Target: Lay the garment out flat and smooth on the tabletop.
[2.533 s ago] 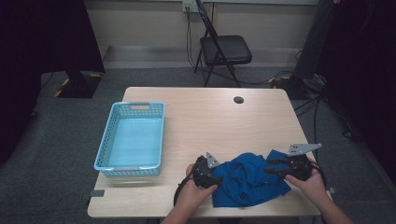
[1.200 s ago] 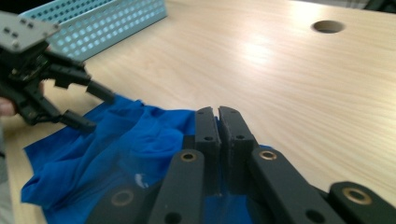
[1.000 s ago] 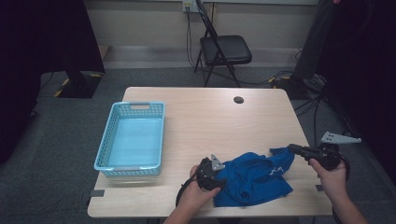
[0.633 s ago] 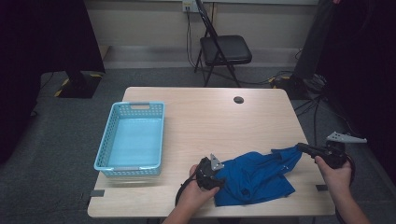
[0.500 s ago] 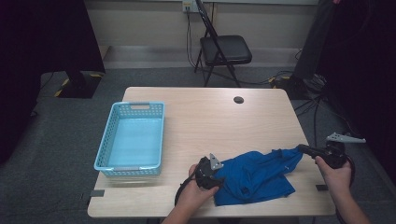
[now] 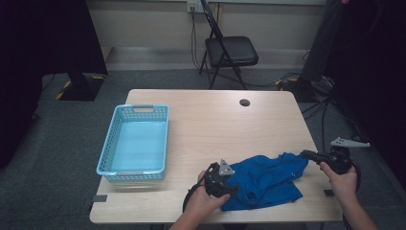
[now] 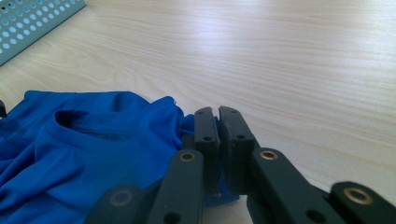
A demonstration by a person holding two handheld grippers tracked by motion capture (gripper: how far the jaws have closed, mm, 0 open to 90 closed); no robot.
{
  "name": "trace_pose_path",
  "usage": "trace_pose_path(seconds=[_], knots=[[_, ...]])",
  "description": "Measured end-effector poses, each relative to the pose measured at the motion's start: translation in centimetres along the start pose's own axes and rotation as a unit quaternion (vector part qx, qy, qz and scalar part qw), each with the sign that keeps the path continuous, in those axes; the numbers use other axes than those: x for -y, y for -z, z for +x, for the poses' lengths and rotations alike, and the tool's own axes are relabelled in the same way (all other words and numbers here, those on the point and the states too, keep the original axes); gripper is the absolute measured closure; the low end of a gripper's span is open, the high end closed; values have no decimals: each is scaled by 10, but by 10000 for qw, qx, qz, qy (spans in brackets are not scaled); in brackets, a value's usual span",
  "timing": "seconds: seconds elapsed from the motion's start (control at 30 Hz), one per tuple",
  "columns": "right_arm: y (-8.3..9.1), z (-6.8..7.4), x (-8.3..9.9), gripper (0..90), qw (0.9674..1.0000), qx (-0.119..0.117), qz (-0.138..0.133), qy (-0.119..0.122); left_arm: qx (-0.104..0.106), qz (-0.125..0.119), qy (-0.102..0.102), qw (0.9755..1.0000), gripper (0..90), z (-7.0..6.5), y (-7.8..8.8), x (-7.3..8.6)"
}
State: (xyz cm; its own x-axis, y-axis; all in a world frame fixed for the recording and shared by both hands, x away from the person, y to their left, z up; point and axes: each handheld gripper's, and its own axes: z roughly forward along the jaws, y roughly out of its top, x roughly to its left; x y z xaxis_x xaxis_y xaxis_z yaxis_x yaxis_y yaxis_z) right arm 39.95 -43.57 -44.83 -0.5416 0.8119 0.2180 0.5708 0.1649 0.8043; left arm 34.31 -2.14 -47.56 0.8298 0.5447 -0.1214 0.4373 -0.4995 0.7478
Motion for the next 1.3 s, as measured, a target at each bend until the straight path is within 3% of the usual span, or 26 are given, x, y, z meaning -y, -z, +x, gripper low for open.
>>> trace_pose_path(seconds=[0.37, 0.57, 0.73, 0.87, 1.0, 1.3], knots=[[-4, 4, 1, 863, 9999, -20, 78, 86, 310, 152, -170, 9993, 573, -7, -12, -1], [-6, 6, 3, 862, 9998, -33, 132, 122, 321, 283, -301, 9986, 639, -7, -19, 0], [-6, 7, 4, 862, 9998, -34, 151, 132, 280, 346, -400, 9982, 762, -8, -20, -1], [-5, 7, 4, 862, 9998, -28, 132, 137, 279, 318, -418, 9982, 877, -8, -17, -2], [-3, 8, 4, 863, 9998, -18, 94, 147, 245, 269, -465, 9983, 885, -6, -11, -5], [3, 7, 1, 864, 9999, -11, -23, 128, 3, -91, -390, 9992, 888, 4, 18, -12]])
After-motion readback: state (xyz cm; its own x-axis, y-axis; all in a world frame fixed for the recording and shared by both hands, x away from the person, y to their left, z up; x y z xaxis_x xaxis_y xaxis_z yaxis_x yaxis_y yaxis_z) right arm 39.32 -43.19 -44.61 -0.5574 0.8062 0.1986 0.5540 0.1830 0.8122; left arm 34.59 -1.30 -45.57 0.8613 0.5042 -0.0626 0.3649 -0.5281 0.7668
